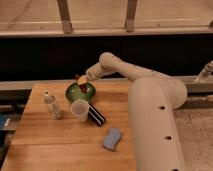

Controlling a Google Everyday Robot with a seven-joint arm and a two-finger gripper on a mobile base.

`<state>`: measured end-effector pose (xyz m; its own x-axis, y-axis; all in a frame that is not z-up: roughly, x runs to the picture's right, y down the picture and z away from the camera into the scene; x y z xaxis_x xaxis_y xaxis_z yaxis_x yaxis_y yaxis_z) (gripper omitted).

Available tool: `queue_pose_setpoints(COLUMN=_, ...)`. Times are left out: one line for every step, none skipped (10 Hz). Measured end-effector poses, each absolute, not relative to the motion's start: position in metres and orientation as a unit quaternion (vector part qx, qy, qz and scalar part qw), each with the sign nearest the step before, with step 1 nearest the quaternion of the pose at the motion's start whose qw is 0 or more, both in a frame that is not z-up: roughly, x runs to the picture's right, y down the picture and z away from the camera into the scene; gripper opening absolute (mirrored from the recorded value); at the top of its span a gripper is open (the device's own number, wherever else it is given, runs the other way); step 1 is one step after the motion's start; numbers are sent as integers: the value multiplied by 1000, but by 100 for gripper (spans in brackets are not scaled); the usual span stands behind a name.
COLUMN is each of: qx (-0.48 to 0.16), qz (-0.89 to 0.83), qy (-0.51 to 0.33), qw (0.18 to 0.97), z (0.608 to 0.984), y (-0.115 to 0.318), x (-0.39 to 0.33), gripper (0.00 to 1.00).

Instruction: Place the pepper in the ceramic bowl

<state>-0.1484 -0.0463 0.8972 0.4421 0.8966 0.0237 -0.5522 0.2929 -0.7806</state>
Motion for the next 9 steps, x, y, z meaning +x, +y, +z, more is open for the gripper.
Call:
queue_pose_setpoints(qx=-364, qz=470, qy=-239, qw=768, z=896, y=-45, x=-152, gripper=18)
queue_pose_setpoints(qx=-363, qz=471, qy=-238, qw=768, z=897, y=-46, x=-149, gripper=27)
queue_pose_setpoints(qx=-362, qz=472, qy=-237, qw=768, z=898, y=-46, x=-147, gripper=38)
queue_pose_setpoints(qx=-363, qz=471, qy=-237, qw=768, z=897, y=-45, x=-149, gripper=50)
queue_pose_setpoints(qx=-364, qz=470, qy=-238, qw=768, z=897, y=-45, x=-151, gripper=60)
queue_pose_setpoints(qx=-363, qz=470, qy=-238, qw=768, z=897, y=-45, x=-151, gripper=68)
queue_pose_setpoints(qx=-363, qz=471, qy=-238, qw=768, z=897, y=-46, x=-149, gripper=77)
queue_pose_setpoints(qx=-363, qz=471, qy=-238, qw=768, z=897, y=-46, x=-149, gripper=80)
queue_pose_setpoints(qx=-363, qz=471, qy=-238, qw=768, z=897, y=-45, x=-150, gripper=80)
